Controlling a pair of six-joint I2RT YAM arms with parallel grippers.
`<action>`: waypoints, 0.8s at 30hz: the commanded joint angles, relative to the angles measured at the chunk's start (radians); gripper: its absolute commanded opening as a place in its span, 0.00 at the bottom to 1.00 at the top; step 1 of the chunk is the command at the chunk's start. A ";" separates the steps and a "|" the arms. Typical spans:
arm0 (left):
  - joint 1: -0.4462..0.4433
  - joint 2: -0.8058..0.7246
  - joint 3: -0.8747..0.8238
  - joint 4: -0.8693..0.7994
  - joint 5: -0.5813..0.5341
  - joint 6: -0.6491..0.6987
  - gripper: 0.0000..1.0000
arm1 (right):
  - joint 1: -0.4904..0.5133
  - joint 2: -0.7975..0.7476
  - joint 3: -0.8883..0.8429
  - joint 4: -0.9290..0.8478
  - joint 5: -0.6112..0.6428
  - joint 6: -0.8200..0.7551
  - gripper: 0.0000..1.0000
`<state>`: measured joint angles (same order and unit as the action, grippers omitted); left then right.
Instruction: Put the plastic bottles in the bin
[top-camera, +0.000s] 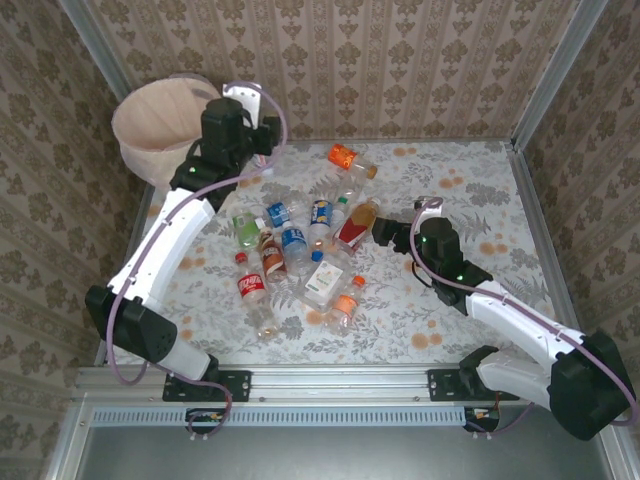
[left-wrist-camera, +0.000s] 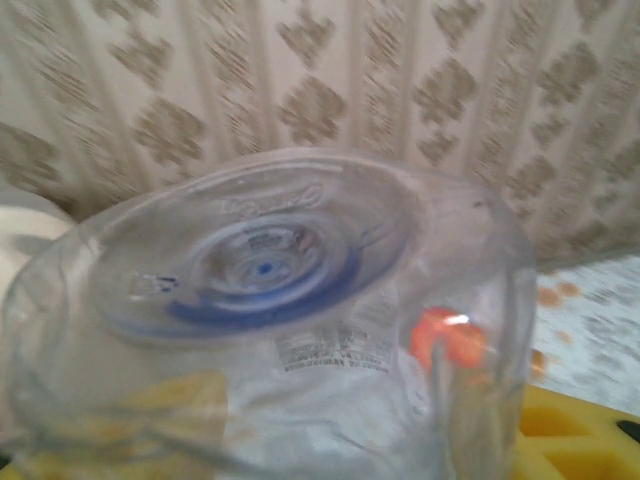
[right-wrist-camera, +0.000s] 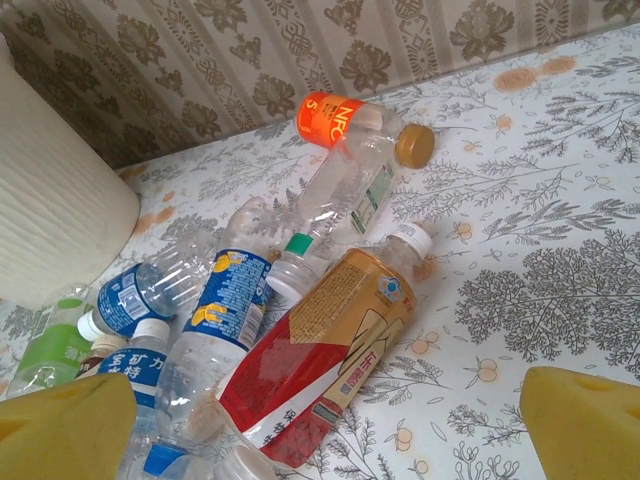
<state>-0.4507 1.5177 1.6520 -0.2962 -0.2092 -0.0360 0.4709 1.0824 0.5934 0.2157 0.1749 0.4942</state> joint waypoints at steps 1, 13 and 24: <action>0.036 0.016 0.101 -0.019 -0.159 0.154 0.57 | -0.005 -0.027 -0.018 0.037 0.027 -0.003 1.00; 0.220 0.109 0.310 -0.077 -0.150 0.217 0.59 | -0.006 -0.016 -0.029 0.062 0.024 -0.031 1.00; 0.423 0.327 0.526 -0.211 -0.005 0.156 0.60 | -0.006 -0.016 -0.026 0.053 0.009 -0.026 1.00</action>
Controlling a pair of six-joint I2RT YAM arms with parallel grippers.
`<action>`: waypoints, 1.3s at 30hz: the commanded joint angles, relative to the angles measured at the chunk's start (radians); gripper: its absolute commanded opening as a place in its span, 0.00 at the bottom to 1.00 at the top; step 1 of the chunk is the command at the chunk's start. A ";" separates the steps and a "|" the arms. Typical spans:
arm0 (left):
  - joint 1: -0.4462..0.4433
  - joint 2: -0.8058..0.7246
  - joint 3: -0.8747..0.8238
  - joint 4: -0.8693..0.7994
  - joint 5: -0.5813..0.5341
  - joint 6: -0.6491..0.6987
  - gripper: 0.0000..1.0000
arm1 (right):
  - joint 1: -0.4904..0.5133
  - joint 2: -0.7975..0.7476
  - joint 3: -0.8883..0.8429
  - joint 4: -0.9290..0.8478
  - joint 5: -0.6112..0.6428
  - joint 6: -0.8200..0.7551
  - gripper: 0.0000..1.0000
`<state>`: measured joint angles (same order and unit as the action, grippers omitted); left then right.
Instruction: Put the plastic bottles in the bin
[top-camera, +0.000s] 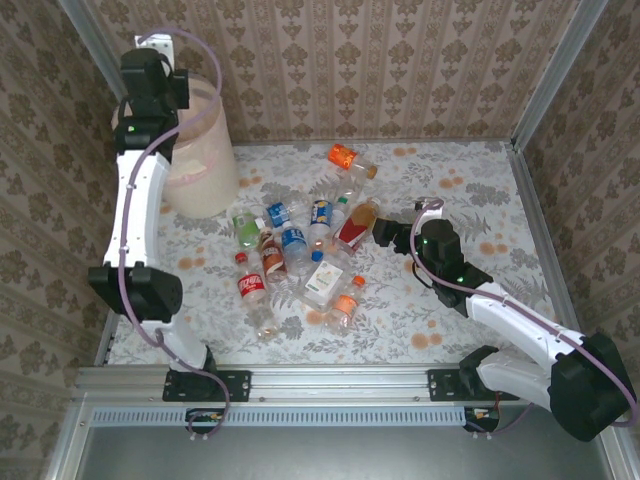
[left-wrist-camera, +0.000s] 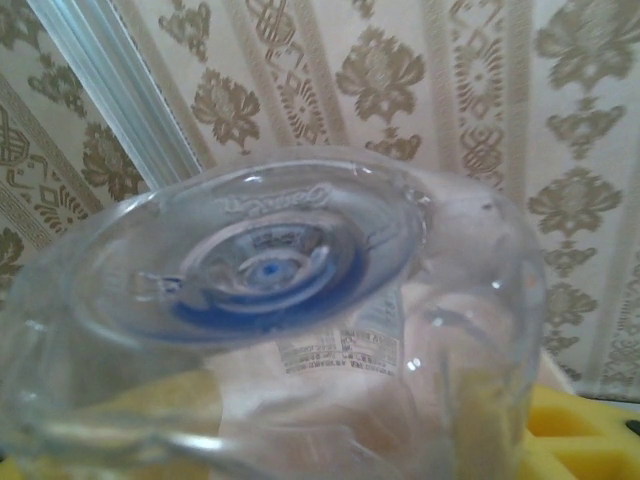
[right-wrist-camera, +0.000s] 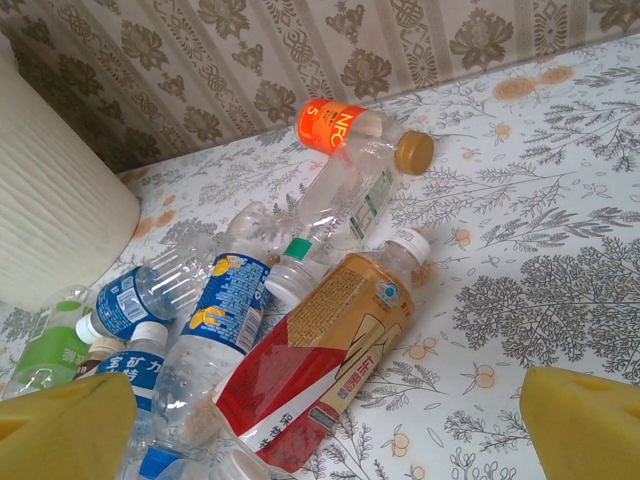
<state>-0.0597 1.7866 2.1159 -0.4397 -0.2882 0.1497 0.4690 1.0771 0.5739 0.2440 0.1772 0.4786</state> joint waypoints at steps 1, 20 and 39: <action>0.047 0.091 0.090 -0.088 0.086 -0.042 0.60 | -0.002 -0.010 -0.004 0.020 0.005 -0.009 1.00; 0.126 0.385 0.257 -0.210 0.220 -0.227 0.73 | -0.003 -0.020 0.020 -0.139 -0.021 0.041 1.00; 0.080 0.178 0.121 -0.168 0.285 -0.300 1.00 | -0.003 -0.005 -0.020 -0.164 -0.022 0.044 1.00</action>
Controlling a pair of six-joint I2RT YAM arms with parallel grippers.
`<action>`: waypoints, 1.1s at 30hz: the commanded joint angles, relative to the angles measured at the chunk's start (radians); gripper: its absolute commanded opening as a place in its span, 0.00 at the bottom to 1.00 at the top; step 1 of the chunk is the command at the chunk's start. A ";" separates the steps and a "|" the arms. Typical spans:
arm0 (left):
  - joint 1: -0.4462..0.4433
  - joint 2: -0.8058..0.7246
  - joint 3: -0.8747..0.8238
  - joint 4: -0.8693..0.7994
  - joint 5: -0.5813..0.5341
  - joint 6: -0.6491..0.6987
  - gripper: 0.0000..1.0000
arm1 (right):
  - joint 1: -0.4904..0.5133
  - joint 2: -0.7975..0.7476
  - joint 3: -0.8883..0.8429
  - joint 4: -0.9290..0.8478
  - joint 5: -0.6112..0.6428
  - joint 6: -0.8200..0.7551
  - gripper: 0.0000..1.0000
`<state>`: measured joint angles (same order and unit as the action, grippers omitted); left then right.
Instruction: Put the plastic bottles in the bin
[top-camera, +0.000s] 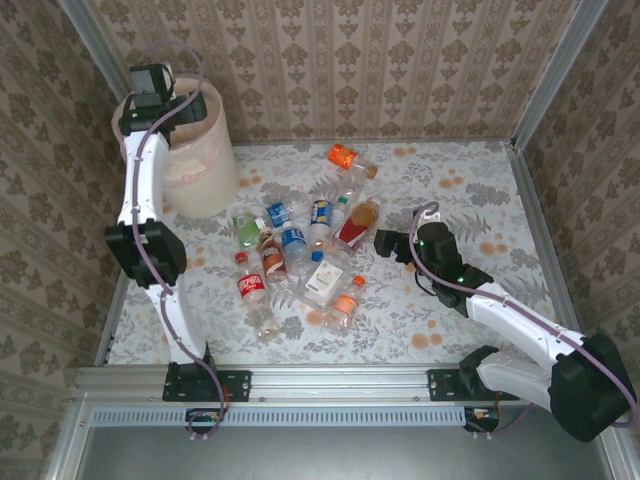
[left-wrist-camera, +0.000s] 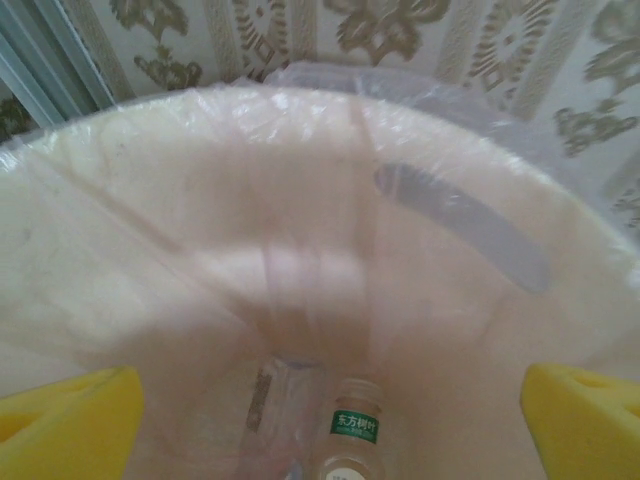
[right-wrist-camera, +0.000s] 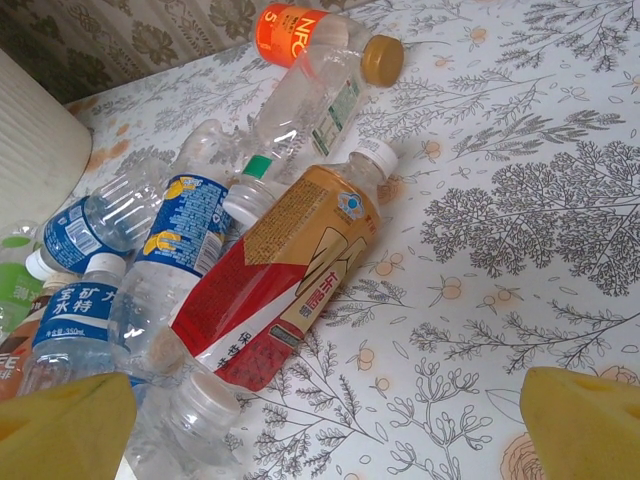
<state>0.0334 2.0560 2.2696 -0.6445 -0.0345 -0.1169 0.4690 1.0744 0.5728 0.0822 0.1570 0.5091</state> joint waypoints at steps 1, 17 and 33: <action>-0.019 -0.115 -0.062 0.054 0.032 -0.040 1.00 | -0.004 -0.001 -0.021 0.001 0.002 0.014 1.00; -0.192 -0.501 -0.489 0.262 -0.141 -0.070 1.00 | -0.004 0.016 -0.030 0.039 0.001 0.005 1.00; -0.522 -0.823 -0.970 0.053 -0.393 -0.460 1.00 | -0.004 0.069 -0.024 0.103 0.004 -0.003 1.00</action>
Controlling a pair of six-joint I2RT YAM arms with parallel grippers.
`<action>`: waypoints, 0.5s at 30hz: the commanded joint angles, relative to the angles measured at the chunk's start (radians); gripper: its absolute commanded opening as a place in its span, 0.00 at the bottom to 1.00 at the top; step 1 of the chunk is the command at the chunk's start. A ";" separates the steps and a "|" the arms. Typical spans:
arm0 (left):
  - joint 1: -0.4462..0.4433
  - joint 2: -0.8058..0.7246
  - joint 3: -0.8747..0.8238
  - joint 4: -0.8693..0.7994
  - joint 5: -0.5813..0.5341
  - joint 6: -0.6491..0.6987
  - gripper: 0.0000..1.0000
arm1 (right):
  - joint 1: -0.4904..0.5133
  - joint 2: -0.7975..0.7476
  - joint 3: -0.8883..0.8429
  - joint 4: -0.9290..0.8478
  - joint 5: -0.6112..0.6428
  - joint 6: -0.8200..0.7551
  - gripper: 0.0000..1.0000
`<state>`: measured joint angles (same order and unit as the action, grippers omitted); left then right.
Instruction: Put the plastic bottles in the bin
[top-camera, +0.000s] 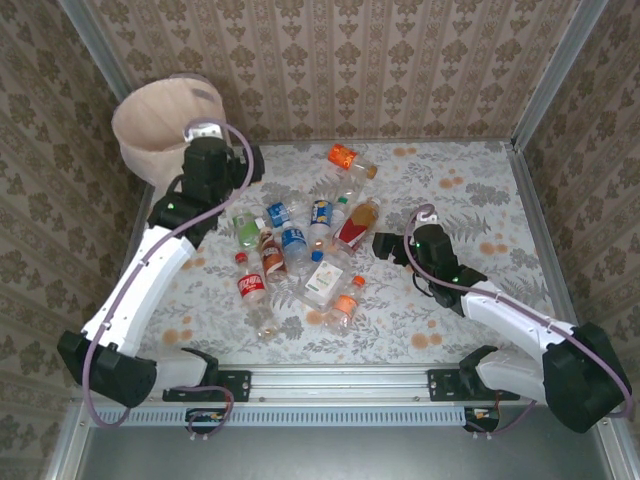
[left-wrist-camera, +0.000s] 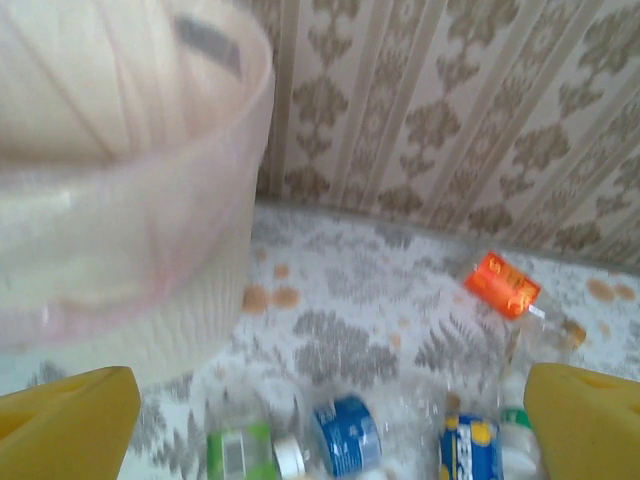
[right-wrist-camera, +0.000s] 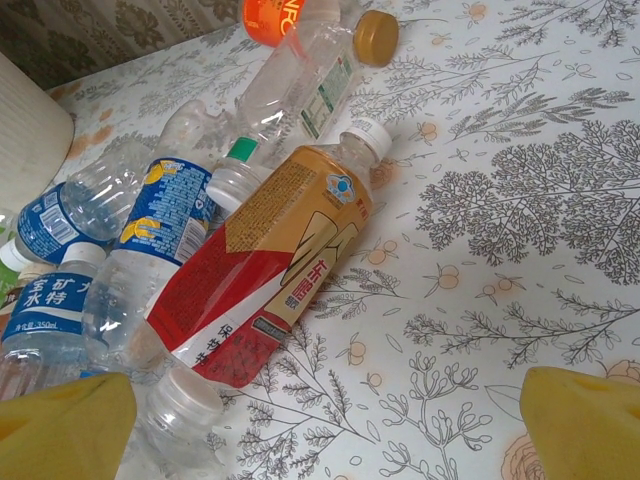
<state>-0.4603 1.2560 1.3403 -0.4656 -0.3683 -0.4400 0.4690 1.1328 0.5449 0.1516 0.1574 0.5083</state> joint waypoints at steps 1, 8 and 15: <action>-0.033 -0.032 -0.068 -0.162 -0.049 -0.167 1.00 | -0.004 0.016 0.003 0.038 0.003 -0.004 1.00; -0.018 -0.056 -0.200 -0.250 0.039 -0.220 1.00 | -0.003 0.065 0.021 0.051 -0.016 0.000 1.00; 0.081 0.112 -0.214 -0.171 0.149 -0.127 1.00 | -0.004 0.078 0.038 0.036 -0.029 0.004 1.00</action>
<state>-0.4026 1.3056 1.1332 -0.6685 -0.2737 -0.6056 0.4690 1.2102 0.5488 0.1799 0.1440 0.5087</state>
